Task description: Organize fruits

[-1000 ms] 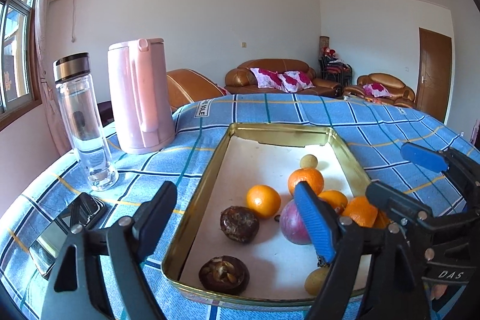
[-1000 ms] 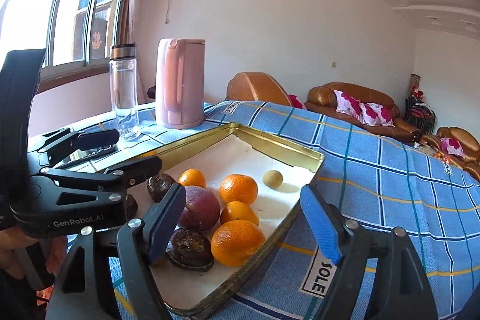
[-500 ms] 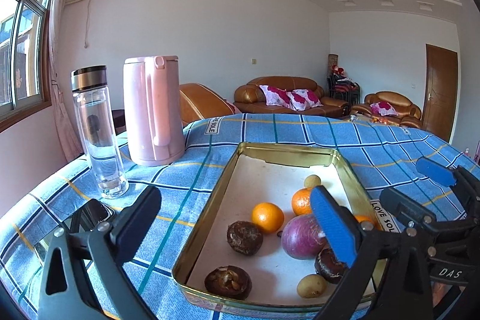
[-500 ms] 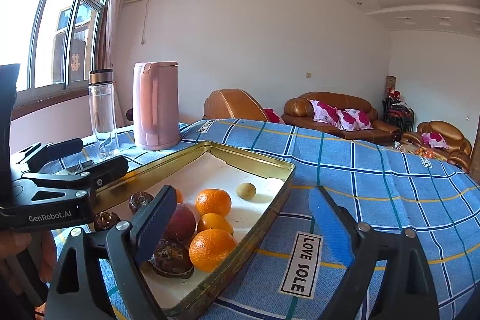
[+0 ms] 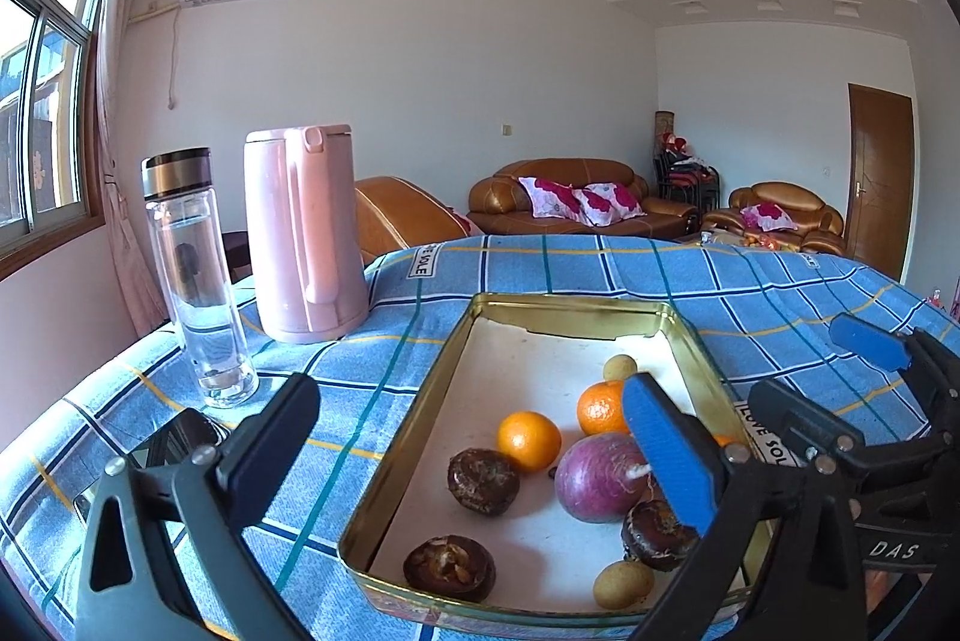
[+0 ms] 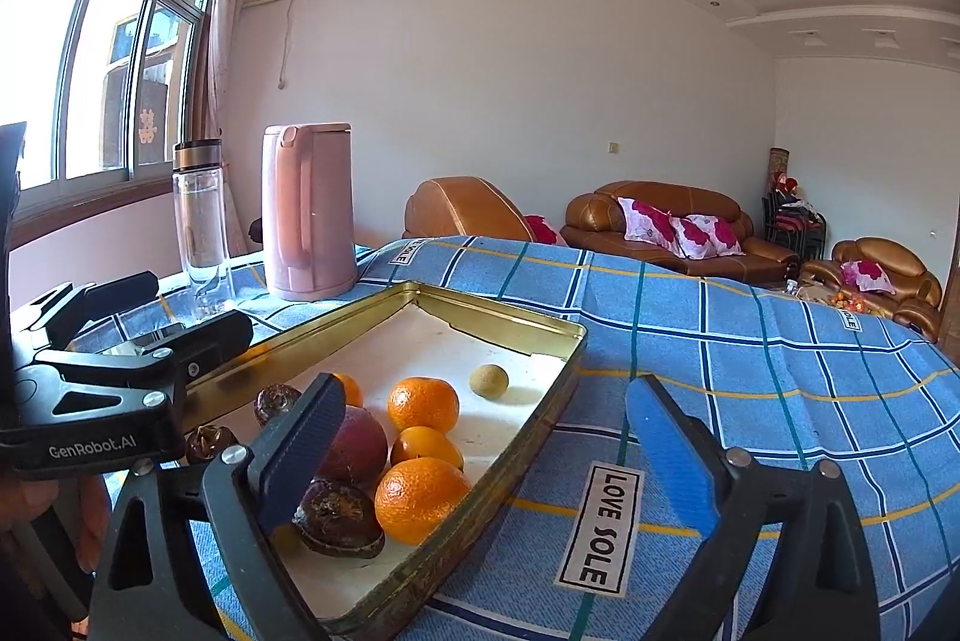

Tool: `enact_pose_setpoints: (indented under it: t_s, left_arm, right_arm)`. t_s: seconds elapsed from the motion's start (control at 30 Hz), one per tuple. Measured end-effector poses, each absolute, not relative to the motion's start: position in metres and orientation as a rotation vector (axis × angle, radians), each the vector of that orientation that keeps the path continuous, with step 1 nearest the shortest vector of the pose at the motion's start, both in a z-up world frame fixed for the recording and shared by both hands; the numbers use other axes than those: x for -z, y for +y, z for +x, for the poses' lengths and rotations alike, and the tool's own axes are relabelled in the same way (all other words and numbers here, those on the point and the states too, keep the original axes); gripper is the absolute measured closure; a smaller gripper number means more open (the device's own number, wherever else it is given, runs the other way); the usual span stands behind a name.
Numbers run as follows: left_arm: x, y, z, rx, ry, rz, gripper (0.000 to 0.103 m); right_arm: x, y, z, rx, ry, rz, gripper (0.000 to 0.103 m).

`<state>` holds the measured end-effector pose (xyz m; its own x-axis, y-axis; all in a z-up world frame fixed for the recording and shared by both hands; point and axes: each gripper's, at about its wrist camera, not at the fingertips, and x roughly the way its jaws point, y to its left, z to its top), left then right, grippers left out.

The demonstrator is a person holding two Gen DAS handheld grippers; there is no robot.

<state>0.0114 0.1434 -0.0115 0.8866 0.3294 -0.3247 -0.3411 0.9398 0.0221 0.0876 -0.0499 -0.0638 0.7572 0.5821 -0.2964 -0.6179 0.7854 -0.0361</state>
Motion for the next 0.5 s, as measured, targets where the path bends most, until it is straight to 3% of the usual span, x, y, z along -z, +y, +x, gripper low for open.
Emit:
enact_pose_setpoints:
  t_s: [0.5]
  left_arm:
    - [0.0126, 0.1406, 0.0120, -0.348, 0.331, -0.033, 0.000]
  right_arm:
    - [0.0636, -0.0513, 0.0864, -0.650, 0.273, -0.130, 0.005]
